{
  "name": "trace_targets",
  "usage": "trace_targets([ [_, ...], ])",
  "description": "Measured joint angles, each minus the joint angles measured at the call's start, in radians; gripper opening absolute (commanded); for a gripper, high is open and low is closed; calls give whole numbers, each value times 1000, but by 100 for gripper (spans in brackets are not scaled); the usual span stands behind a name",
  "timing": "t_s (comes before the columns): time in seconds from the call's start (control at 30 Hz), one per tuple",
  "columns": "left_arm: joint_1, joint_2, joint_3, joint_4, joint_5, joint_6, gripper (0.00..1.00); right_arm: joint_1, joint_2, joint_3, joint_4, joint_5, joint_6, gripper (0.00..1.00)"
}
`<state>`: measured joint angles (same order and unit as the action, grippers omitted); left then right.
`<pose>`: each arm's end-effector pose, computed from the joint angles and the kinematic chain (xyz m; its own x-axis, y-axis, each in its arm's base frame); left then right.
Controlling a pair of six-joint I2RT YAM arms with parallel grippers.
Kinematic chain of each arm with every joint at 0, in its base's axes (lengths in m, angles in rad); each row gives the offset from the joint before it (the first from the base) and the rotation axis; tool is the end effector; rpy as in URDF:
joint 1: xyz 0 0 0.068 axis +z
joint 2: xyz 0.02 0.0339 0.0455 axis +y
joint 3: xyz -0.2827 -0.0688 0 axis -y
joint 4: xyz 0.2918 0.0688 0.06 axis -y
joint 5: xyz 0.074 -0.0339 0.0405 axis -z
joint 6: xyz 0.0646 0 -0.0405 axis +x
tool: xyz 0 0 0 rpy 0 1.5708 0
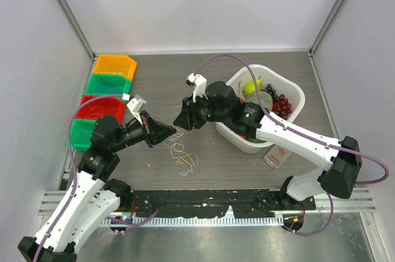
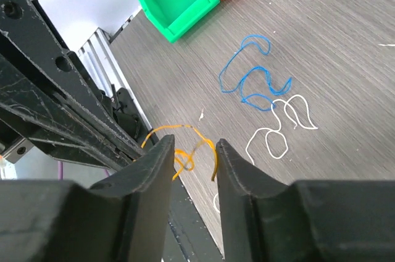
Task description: Untangle the cables
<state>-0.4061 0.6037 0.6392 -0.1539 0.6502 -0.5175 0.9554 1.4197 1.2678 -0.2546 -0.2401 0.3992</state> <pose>0.1695 -0.1154 0.3295 -0.5230 -0.2037 -0.8276 0.6995 0.4522 -0.5534 0.2187 0.3360 0.3541 -0.5676 -0.1489 -0.8097 -0.7582 0.4778 0.4436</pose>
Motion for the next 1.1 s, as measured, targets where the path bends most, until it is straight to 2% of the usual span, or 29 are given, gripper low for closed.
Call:
trace_targets([
  [0.17,0,-7,0,13,1,-7,0,-8,-73,-45,24,46,35,53],
  [0.27,0,-6,0,24,2,-23,0,-10,-170,-129,56,51,16,46],
  [0.33,0,-5,0,33,4,-32,0,-10,-218,-167,71,32,-20,45],
  [0.4,0,2,-1,47,14,-49,0,-10,-245,-190,93,-11,-64,41],
  [0.5,0,20,-3,70,45,-78,0,-10,-258,-206,122,-95,-143,40],
  [0.63,0,76,-5,127,121,-137,0,-10,-285,-255,154,-191,-327,47],
  [0.8,0,125,-32,187,205,-203,0,-10,-326,-298,163,-263,-518,50],
  [1.1,0,132,-37,317,304,-292,0,-10,-328,-298,182,-346,-654,48],
])
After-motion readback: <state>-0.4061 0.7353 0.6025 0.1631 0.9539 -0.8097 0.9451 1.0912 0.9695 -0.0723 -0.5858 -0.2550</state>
